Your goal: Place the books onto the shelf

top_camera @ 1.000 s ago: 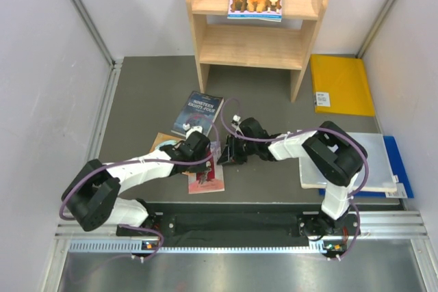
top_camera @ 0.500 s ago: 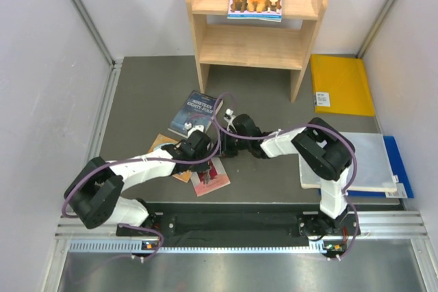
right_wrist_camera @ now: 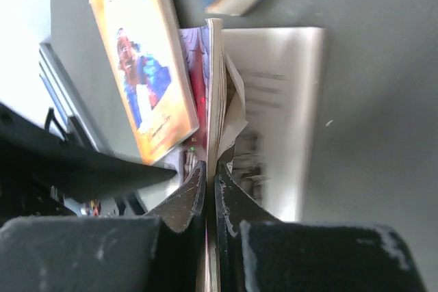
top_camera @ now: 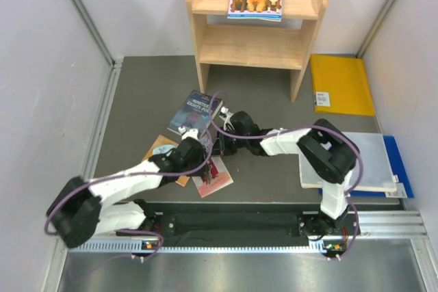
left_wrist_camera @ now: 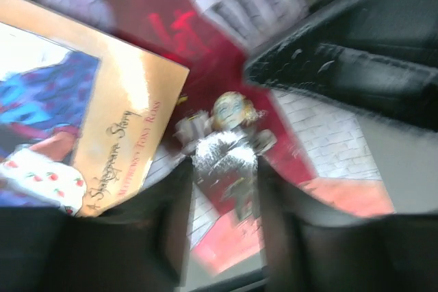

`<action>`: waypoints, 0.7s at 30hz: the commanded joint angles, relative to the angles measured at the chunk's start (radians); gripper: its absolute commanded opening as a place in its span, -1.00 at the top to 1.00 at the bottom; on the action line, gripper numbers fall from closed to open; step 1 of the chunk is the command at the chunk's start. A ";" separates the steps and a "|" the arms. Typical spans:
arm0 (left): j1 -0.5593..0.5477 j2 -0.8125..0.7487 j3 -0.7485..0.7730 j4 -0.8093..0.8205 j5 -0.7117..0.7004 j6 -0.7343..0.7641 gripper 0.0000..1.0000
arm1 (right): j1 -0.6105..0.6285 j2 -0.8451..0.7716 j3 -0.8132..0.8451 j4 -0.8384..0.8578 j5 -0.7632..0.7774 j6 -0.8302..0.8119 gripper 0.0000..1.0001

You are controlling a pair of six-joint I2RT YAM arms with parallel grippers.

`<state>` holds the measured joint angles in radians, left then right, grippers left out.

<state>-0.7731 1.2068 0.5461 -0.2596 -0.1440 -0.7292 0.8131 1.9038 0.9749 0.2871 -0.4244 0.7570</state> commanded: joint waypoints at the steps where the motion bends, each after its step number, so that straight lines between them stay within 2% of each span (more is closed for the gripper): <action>1: -0.005 -0.277 -0.092 0.023 -0.049 0.040 -0.10 | 0.006 -0.187 -0.005 -0.113 0.058 -0.163 1.00; 2: -0.005 -0.324 -0.107 0.037 -0.067 0.047 -0.25 | -0.002 -0.207 -0.008 -0.129 0.062 -0.197 1.00; 3: -0.005 -0.414 -0.133 0.043 -0.086 0.057 -0.32 | -0.021 -0.242 -0.018 -0.143 0.067 -0.209 1.00; 5: -0.005 -0.499 -0.161 0.069 -0.109 0.063 -0.46 | -0.044 -0.275 -0.030 -0.154 0.059 -0.234 1.00; 9: -0.003 -0.671 -0.245 0.156 -0.118 0.086 -0.52 | -0.115 -0.356 -0.059 -0.174 0.015 -0.269 1.00; 14: -0.003 -0.705 -0.345 0.347 -0.097 0.053 -0.53 | -0.160 -0.422 -0.064 -0.161 -0.080 -0.286 1.00; 16: -0.003 -0.698 -0.397 0.474 -0.083 0.037 -0.55 | -0.166 -0.437 -0.065 -0.148 -0.105 -0.286 1.00; 19: -0.003 -0.661 -0.457 0.673 -0.069 0.016 -0.61 | -0.172 -0.453 -0.071 -0.100 -0.168 -0.263 1.00; 21: -0.003 -0.600 -0.472 0.747 -0.055 0.013 -0.62 | -0.175 -0.456 -0.076 -0.059 -0.214 -0.243 1.00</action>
<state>-0.7776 0.5396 0.1043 0.1707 -0.2230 -0.6914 0.6449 1.5009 0.9028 0.1139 -0.5167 0.4992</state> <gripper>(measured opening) 0.806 0.019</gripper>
